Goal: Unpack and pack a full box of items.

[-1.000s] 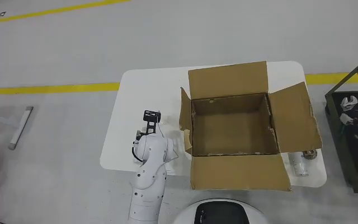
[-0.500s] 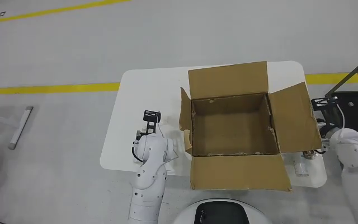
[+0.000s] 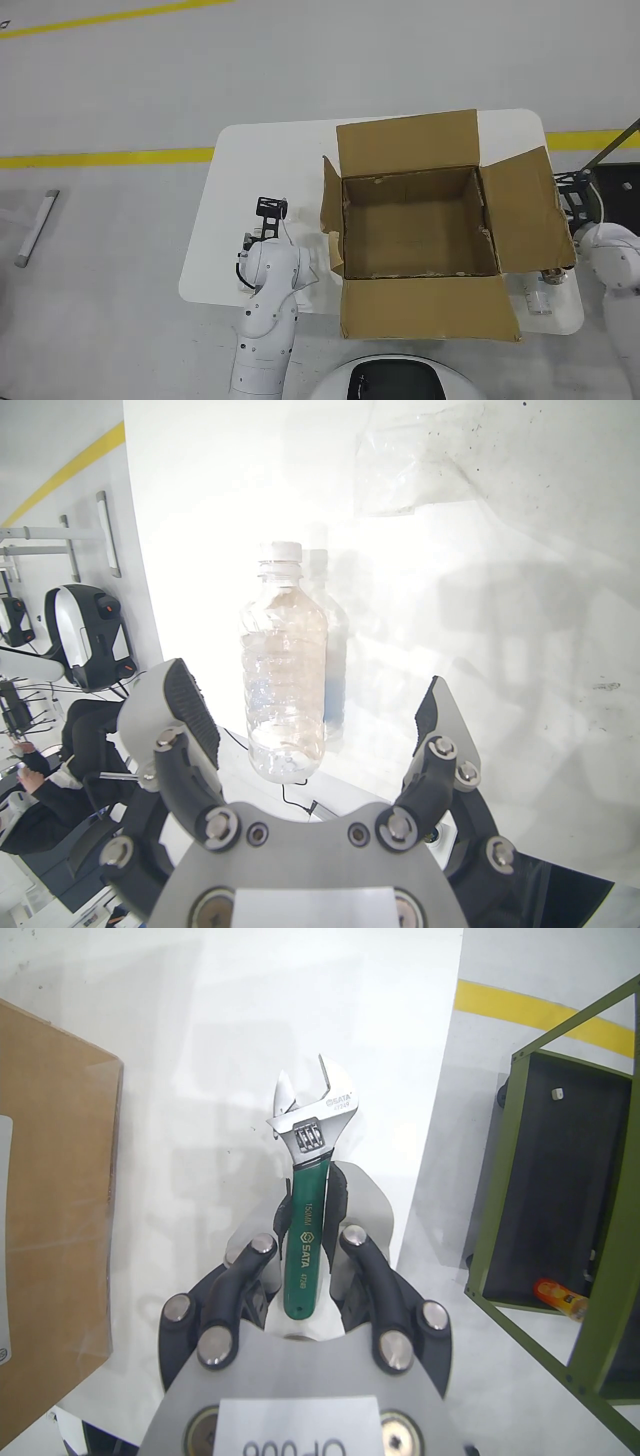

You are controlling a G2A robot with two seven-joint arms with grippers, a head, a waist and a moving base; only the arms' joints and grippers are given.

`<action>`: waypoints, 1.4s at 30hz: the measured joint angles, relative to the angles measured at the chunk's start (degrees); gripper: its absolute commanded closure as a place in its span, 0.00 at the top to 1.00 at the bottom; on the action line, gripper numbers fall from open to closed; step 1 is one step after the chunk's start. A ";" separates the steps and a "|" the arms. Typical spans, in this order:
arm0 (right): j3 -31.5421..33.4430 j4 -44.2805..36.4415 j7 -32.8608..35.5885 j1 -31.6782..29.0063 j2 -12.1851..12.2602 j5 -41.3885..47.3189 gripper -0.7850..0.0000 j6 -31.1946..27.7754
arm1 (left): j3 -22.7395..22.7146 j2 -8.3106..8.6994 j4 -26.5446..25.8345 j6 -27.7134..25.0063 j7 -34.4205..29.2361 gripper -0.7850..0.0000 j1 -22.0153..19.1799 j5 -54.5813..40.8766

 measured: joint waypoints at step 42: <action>10.27 -28.86 -48.26 -17.94 -0.52 6.69 0.00 3.59 | 0.00 0.00 0.00 0.00 0.00 1.00 0.00 0.00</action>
